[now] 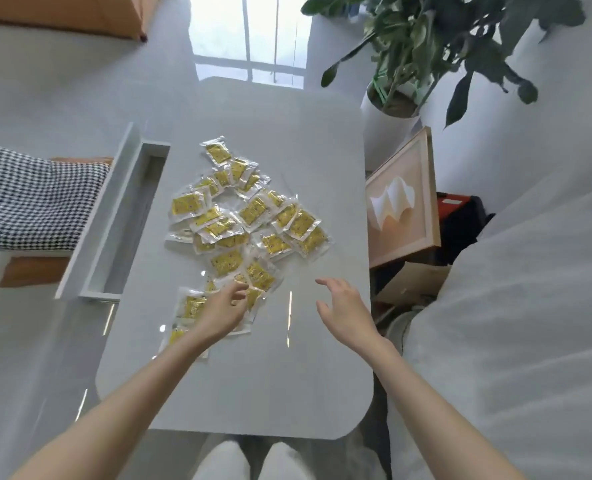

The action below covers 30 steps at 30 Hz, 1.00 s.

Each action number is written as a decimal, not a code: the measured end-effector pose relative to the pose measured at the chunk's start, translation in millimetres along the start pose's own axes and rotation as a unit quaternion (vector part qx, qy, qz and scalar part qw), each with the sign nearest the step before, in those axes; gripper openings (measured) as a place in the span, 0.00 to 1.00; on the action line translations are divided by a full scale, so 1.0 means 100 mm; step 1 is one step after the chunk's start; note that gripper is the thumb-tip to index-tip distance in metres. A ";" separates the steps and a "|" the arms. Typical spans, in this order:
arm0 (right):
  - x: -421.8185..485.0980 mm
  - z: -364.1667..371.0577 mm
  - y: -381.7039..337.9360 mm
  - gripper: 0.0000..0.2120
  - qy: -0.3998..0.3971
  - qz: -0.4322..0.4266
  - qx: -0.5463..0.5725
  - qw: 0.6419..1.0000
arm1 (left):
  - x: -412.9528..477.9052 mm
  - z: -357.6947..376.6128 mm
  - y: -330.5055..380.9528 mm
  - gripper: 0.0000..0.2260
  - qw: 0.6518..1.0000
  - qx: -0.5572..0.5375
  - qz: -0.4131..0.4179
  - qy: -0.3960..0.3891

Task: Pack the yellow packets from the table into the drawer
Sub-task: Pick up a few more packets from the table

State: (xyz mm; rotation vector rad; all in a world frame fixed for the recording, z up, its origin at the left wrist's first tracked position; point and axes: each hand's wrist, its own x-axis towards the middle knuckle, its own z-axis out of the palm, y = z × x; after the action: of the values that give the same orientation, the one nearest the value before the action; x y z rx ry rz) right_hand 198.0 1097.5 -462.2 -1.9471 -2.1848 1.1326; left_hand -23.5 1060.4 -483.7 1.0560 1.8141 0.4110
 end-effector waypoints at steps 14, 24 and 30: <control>1.59 1.52 0.03 0.20 -0.086 -0.017 0.041 0.995 | 1.18 0.47 -1.35 0.27 0.994 0.083 -0.037 0.059; 1.93 2.56 0.17 0.28 -0.034 -0.054 -0.070 0.995 | 1.68 0.89 -1.99 0.42 0.968 0.211 -0.005 0.138; 1.96 2.64 0.20 0.26 0.004 -0.009 -0.083 0.996 | 1.66 1.00 -1.98 0.44 0.969 0.162 -0.012 0.184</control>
State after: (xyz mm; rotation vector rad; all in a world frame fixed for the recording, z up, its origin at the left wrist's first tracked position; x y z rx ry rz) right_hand 51.2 1134.4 -754.6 -1.9825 -2.3586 0.9673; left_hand -60.3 1065.1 -758.0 1.2388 2.2789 0.3154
